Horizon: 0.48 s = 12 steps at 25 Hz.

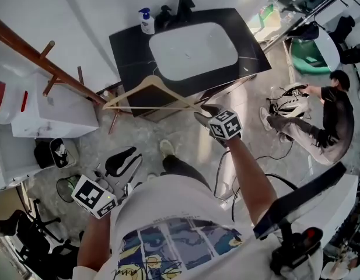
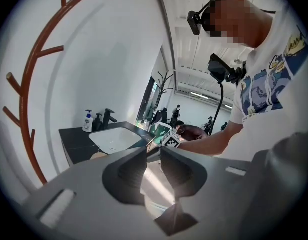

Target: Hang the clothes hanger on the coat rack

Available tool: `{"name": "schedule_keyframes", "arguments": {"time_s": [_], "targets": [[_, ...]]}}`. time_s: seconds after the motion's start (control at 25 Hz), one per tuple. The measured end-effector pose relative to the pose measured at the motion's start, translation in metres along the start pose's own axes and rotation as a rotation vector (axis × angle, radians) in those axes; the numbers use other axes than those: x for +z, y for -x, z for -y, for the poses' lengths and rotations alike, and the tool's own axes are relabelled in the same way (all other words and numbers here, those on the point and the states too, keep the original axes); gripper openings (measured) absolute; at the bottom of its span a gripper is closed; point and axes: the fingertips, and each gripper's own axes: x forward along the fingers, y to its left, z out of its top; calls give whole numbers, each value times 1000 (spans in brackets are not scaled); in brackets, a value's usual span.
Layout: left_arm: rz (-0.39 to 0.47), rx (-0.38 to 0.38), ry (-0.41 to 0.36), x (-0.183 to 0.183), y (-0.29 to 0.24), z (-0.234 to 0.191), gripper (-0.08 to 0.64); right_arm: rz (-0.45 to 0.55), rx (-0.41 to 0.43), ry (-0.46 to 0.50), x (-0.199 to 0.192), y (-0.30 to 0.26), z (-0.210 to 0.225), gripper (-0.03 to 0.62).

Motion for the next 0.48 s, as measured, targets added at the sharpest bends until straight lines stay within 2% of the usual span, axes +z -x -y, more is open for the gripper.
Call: {"name": "schedule_keyframes", "arguments": {"time_s": [0.2,0.48], "targets": [[-20,16,9,10,-26,-11,92,-27,136,-96,-10,-24,17,190],[-41,44,4,15,-54,-23,92,-37,421,-300,-13,-61,31,241]]}}
